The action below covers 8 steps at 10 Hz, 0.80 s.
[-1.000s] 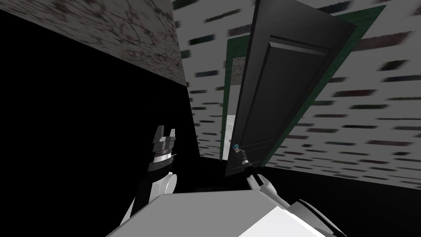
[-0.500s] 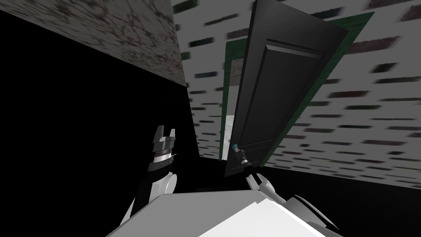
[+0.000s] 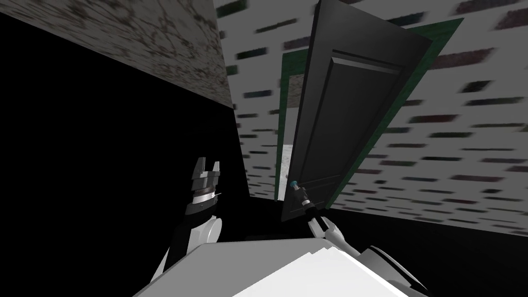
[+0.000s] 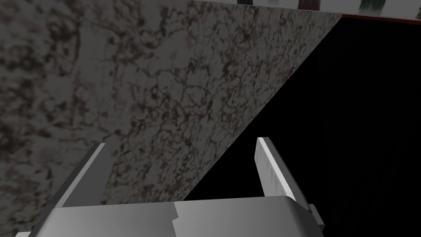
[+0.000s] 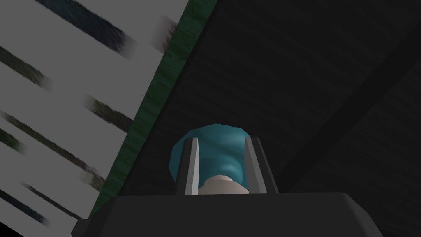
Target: Pull the door open
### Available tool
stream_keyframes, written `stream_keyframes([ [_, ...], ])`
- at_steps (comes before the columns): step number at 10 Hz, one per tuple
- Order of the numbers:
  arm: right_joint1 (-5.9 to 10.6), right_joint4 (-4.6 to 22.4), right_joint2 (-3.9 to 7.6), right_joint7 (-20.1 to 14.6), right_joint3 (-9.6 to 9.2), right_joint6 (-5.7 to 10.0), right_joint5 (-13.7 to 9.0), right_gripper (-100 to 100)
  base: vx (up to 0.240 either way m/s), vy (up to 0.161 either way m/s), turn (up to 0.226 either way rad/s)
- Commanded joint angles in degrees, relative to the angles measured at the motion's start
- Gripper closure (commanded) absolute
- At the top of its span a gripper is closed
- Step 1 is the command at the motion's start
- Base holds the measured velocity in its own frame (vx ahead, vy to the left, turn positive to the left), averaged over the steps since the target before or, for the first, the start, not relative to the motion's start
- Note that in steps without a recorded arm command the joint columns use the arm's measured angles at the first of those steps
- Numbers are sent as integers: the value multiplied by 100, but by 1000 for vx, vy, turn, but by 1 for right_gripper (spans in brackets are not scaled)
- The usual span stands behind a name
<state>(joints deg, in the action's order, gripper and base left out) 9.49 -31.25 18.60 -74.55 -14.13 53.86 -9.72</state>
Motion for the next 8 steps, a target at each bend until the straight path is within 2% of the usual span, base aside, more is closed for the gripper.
stream_keyframes([
  [1,-78,23,-51,-286,-70,-100,-4,100,-12,-27,-16],
  [3,-71,13,-55,-569,-99,-106,-10,100,1,-25,-9],
  [4,-71,13,-55,-588,-99,-106,-10,100,0,-16,-5],
  [6,-60,-5,-64,-943,-151,-116,-21,100,0,-20,-9],
  [8,-60,-5,-64,-1004,-151,-116,-21,100,-1,-12,-2],
])
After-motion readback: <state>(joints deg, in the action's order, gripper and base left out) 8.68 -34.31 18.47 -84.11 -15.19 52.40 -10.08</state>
